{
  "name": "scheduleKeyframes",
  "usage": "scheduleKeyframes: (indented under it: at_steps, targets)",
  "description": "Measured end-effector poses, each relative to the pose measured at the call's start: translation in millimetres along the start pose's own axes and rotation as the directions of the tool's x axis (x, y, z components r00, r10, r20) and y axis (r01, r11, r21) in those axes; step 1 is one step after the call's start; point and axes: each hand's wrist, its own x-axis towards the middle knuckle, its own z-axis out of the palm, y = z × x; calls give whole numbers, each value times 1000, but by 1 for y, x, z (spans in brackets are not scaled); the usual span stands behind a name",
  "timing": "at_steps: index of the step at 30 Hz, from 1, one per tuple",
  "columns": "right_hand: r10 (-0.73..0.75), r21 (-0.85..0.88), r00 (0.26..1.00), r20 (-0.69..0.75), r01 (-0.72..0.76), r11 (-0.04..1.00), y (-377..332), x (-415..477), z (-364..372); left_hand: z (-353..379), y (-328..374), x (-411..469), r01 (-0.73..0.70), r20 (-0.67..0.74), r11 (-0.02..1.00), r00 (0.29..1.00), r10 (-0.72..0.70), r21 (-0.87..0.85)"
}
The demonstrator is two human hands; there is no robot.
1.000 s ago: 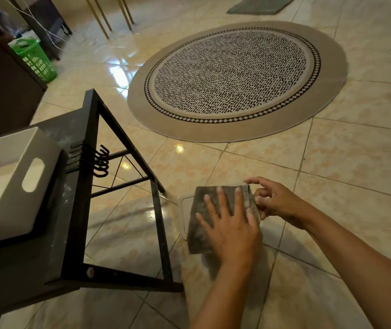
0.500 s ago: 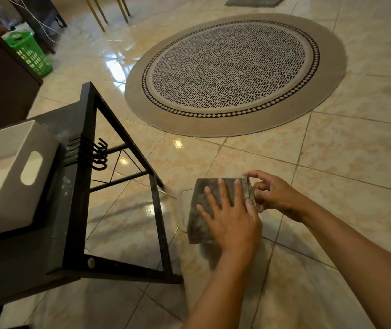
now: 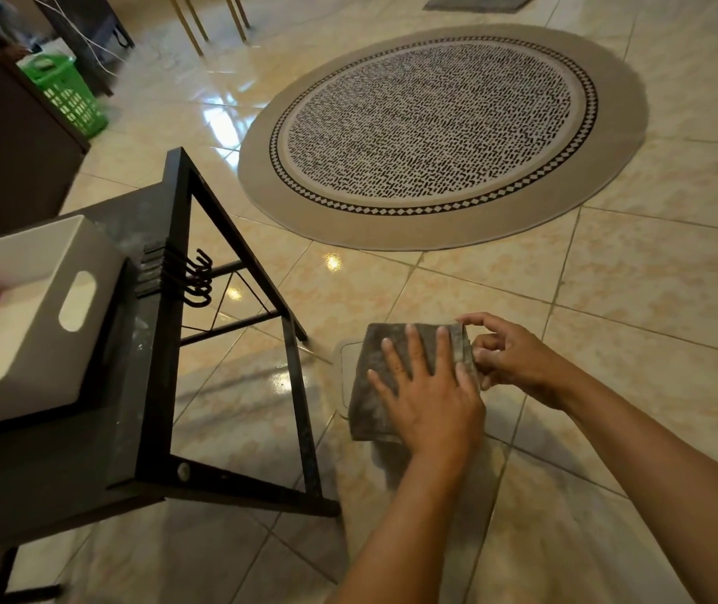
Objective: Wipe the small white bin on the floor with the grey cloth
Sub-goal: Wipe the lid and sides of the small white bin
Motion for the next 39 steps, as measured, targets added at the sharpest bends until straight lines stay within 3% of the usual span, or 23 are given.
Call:
scheduleKeyframes:
  at_steps: [2, 7, 11, 16, 21, 23, 28, 32, 36, 39]
  targets:
    - [-2, -6, 1000, -10, 2, 1000, 0, -1, 1, -4, -5, 16, -2, 13, 1000, 1000, 2, 20]
    - [1, -4, 1000, -19, -1, 1000, 0, 1, 5, -7, -48, 18, 183, -58, 983, 981, -184, -12]
    - [8, 13, 1000, -2, -8, 1000, 1, 0, 4, 0, -26, -14, 77, -19, 997, 997, -77, 3]
    - [-7, 12, 1000, -19, 7, 1000, -3, -1, 2, -4, 3, 15, -8, 24, 999, 1000, 7, 43]
    - [-17, -21, 999, -44, 16, 1000, -4, -4, 8, -15, -48, 30, 225, -34, 974, 974, -226, -26]
    - [-18, -34, 999, -51, 16, 999, -4, -6, 8, -14, -51, 16, 240, -28, 970, 970, -240, -26]
    - [-9, -26, 997, -75, 7, 1000, -4, -19, 1, -7, -21, 13, 104, -14, 995, 994, -104, 11]
    - [65, 0, 996, -57, -65, 998, -1, -30, -7, -4, -29, 26, -85, -47, 996, 995, 87, 33]
    - [-9, -332, 988, -156, -44, 942, -11, -10, -20, -2, -41, 28, -193, -71, 981, 978, 194, 22]
    - [-46, -450, 997, -55, 16, 893, -26, 14, -15, -3, -43, 29, -210, -85, 978, 974, 210, 8]
